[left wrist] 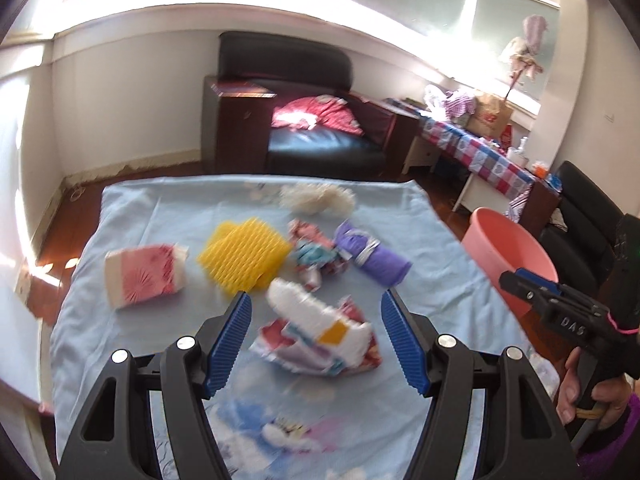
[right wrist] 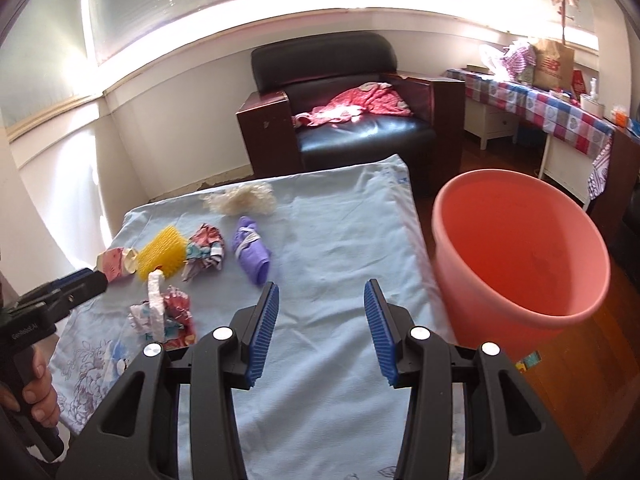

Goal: Collect trash
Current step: 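Move back to the table and grasp the white foam strip with the left gripper, then lift the foam strip with the left gripper while the right gripper grasps the crumpled colourful paper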

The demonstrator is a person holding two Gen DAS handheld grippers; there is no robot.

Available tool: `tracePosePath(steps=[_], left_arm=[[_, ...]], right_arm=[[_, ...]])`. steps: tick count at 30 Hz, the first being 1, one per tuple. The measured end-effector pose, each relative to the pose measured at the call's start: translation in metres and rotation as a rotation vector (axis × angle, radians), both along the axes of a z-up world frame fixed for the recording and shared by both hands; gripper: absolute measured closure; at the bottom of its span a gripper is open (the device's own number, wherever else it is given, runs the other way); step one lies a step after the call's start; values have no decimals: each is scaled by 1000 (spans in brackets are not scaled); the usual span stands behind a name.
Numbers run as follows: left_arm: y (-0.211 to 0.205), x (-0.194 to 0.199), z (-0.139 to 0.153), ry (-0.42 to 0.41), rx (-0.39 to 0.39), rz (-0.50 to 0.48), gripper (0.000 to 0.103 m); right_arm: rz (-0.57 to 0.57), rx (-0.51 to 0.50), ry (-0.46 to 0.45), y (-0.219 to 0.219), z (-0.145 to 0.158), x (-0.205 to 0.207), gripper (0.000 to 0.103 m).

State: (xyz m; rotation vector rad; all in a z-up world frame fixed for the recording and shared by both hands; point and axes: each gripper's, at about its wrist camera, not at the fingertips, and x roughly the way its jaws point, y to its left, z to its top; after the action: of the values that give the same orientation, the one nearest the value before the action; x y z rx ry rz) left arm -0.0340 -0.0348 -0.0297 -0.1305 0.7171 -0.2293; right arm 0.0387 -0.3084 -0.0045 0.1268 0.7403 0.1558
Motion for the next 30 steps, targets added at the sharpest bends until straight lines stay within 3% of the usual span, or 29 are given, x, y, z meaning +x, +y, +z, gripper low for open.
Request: tracePosePath(steps=[8,14,22,25,30], left_arm=[[11,7,-26,115,-68,27,43],[-12,23,-17,150,-104,-7,44],[-44,47,-33,252,-1,39,44],[-38,48,-44,284,6,47,54],[-14,37,-46,291,-95,16,65]], right_arm=[[80,-1,26,26,-9,4,58],[124,-4,45,38,-16,4,58],[157,18,63,42,-22,2,58],[181,20,65,45,-23,0,58],[232,35,81,55,-26,2,58]])
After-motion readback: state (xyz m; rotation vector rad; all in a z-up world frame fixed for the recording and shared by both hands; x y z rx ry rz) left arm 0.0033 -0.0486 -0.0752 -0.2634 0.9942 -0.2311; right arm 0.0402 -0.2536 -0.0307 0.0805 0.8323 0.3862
